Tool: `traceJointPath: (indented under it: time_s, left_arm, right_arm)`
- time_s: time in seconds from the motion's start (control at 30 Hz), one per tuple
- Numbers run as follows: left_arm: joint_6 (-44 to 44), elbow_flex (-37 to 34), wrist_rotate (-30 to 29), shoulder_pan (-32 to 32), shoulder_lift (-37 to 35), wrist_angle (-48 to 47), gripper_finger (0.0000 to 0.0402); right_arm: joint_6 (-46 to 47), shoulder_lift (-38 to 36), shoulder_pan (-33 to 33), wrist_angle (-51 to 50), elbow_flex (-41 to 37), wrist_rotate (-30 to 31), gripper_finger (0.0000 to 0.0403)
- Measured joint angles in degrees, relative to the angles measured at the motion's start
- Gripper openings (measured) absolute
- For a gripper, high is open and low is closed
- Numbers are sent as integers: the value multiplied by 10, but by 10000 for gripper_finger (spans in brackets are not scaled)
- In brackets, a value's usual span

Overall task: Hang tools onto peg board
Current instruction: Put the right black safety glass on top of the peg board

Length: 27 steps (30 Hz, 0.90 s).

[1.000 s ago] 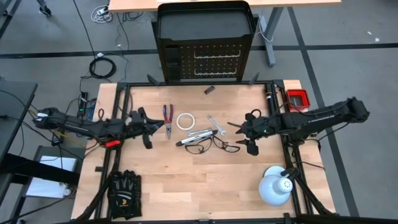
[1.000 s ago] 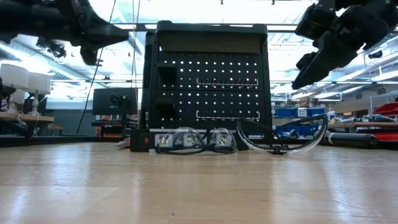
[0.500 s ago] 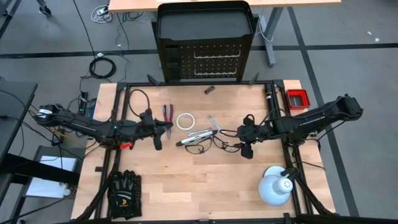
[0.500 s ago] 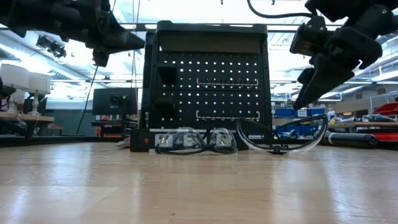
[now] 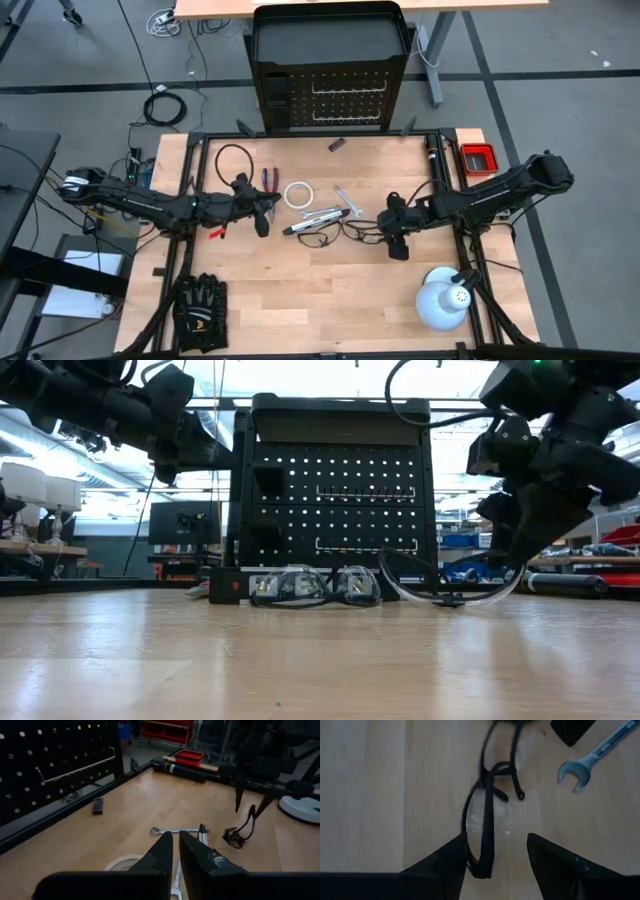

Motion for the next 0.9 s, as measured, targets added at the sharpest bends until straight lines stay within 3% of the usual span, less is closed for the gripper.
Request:
traceJointPath:
  time_s: [0.47,0.63,0.73,0.9]
  left_arm:
    - [-35,0,25,-1,0,-1,37]
    - [-69,0,25,-1,0,-2,37]
    - [-74,0,25,-1,0,-1,37]
    - [-75,0,25,-1,0,-1,37]
  right_arm:
    - [-68,-6,-13,-6,0,3,36]
    - [-71,-18,-22,-38,58,9,29]
    - [-95,-30,-21,-64,118,57,36]
    - [-168,-37,-31,-106,224,228,60]
